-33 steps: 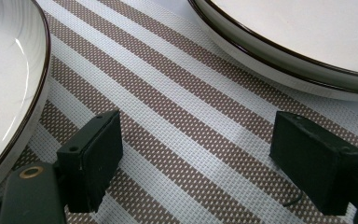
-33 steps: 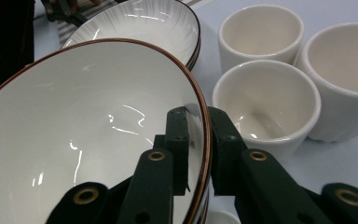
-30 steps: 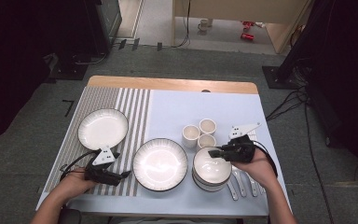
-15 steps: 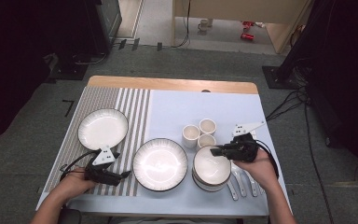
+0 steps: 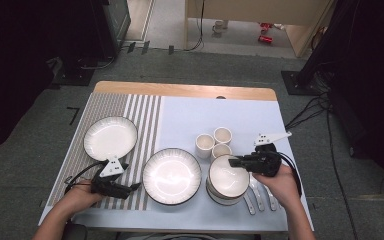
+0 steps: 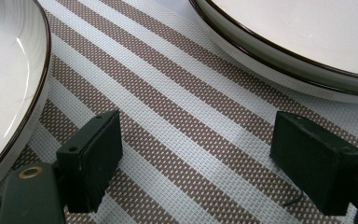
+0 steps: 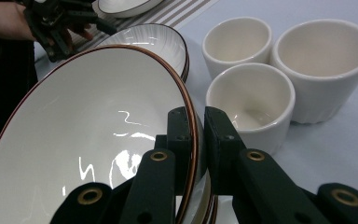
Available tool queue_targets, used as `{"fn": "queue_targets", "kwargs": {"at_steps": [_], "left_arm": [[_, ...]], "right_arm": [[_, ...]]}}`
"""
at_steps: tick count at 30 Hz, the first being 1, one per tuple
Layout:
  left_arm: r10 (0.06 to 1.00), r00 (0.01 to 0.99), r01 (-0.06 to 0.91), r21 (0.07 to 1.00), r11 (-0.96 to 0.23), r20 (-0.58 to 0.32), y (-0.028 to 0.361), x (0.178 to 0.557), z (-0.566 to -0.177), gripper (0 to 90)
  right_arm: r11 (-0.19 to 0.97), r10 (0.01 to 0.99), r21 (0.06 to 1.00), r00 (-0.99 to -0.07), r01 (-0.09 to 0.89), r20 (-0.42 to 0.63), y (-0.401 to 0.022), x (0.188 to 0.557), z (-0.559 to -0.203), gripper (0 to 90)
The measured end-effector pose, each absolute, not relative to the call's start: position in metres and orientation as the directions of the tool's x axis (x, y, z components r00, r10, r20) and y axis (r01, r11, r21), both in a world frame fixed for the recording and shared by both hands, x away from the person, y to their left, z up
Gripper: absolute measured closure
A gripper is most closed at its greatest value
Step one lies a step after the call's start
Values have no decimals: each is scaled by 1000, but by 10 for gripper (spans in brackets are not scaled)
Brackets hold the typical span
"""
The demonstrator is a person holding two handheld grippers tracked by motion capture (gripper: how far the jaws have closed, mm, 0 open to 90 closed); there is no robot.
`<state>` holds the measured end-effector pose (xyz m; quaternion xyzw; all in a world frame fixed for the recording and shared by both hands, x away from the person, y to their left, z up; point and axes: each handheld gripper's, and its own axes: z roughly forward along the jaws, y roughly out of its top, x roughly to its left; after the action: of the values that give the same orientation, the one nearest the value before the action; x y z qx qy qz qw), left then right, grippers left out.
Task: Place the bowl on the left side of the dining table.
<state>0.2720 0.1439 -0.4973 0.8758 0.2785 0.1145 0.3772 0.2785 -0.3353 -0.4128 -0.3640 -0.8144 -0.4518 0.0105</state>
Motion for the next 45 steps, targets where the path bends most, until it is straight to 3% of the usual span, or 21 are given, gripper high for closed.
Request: {"fn": "queue_targets", "kwargs": {"at_steps": [13,27,33,45], "left_arm": [[574,818,402,724,-560,-10,144,272,-497,167],[574,819,402,724,-561,-9,144,272,-497,167],[574,819,402,724,-561,-10,144,272,-497,166],[574,819,402,723,-562,-9,144,272,-497,166]], "right_arm": [[259,637,678,-649,688,415,-334,279,-418,816],[216,705,673,-590,707,394,-338,274,-405,816],[216,684,654,-590,725,428,-336,274,-400,815],[227,706,654,-585,721,400,-327,278,-386,815]]}}
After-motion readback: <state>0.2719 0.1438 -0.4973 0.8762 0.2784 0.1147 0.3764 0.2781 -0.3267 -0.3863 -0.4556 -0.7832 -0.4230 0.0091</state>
